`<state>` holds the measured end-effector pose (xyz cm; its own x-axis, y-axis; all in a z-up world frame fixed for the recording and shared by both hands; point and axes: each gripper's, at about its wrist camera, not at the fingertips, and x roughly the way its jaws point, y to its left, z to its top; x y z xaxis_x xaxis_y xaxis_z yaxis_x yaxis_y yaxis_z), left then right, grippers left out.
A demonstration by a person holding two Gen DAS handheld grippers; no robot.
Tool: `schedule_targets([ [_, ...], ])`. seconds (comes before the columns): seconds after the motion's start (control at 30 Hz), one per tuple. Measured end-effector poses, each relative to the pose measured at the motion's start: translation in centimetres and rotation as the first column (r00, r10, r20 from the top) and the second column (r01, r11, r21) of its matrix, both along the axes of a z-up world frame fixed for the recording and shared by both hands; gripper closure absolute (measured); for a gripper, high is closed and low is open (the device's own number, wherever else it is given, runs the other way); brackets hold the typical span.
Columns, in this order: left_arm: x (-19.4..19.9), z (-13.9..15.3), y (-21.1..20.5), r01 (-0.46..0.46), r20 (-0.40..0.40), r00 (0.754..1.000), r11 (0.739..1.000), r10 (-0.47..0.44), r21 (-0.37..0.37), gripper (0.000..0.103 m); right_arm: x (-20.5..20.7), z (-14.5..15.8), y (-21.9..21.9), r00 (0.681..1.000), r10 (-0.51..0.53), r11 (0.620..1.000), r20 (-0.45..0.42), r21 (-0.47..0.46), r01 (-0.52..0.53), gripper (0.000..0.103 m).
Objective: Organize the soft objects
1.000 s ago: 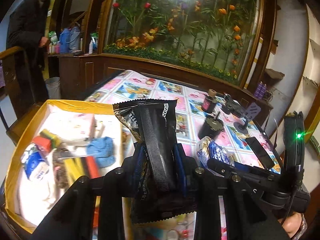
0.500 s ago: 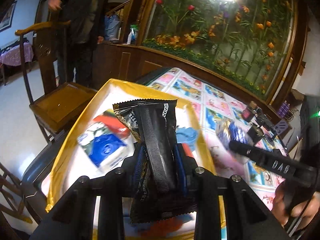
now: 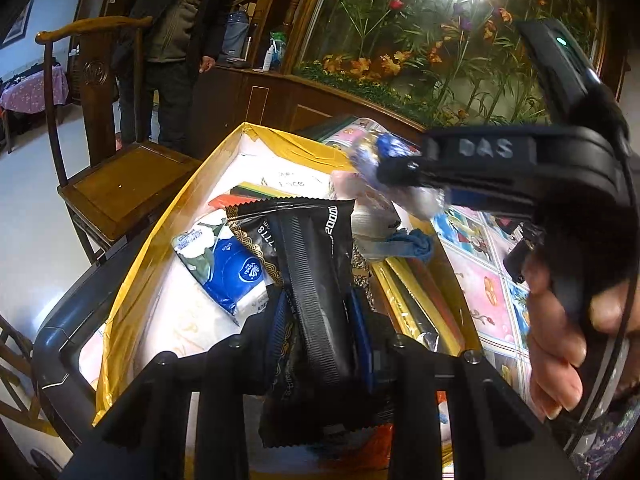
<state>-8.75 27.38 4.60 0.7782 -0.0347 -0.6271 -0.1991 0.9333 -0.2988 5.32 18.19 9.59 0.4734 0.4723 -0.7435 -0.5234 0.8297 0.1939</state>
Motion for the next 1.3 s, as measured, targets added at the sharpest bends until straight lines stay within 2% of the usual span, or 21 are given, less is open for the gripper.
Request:
schedule_targets([
  [0.27,0.8,-0.5,-0.3,0.014,-0.003,1.0,1.0,-0.014,0.006,0.069,2.1,-3.1,2.8,0.997,0.013,0.999,-0.082,-0.05,-0.018,0.052],
  [0.33,0.8,-0.7,-0.3,0.011,-0.001,1.0,1.0,-0.011,0.003,0.068,1.9,-3.3,3.0,0.998,0.019,0.998,-0.051,-0.065,-0.022,0.052],
  [0.53,0.8,-0.9,-0.5,0.008,0.002,1.0,1.0,-0.008,0.01,0.064,1.5,-3.3,2.5,0.998,0.038,0.998,-0.056,-0.055,-0.041,0.048],
  [0.67,0.5,-0.9,-0.7,0.008,0.007,1.0,1.0,-0.008,0.003,0.043,0.9,-2.9,1.3,0.997,0.037,0.999,-0.063,-0.016,-0.038,0.042],
  [0.7,0.5,-0.8,-0.8,0.008,0.009,1.0,1.0,-0.008,0.003,0.042,0.7,-2.8,0.9,0.997,0.037,0.999,-0.064,-0.005,-0.037,0.041],
  [0.83,0.2,-0.2,-1.5,0.01,0.021,1.0,1.0,-0.01,0.01,0.04,0.0,-1.9,-1.0,0.999,0.019,1.0,-0.051,0.022,-0.018,0.038],
  [0.9,0.1,0.2,-2.0,0.015,0.032,0.999,1.0,-0.015,0.016,0.032,-0.5,-1.5,-2.3,0.999,0.008,0.999,-0.045,0.038,-0.007,0.037],
  [1.03,-0.2,1.0,-3.7,0.036,0.049,0.998,0.999,-0.037,0.038,0.028,-1.4,-0.8,-5.6,0.999,-0.01,0.997,-0.04,0.075,0.013,0.036],
  [1.3,-0.3,2.9,-9.0,0.087,0.073,0.993,0.988,-0.097,0.128,0.018,-4.0,-0.4,-16.0,0.994,-0.106,0.985,-0.013,0.135,0.107,0.031],
])
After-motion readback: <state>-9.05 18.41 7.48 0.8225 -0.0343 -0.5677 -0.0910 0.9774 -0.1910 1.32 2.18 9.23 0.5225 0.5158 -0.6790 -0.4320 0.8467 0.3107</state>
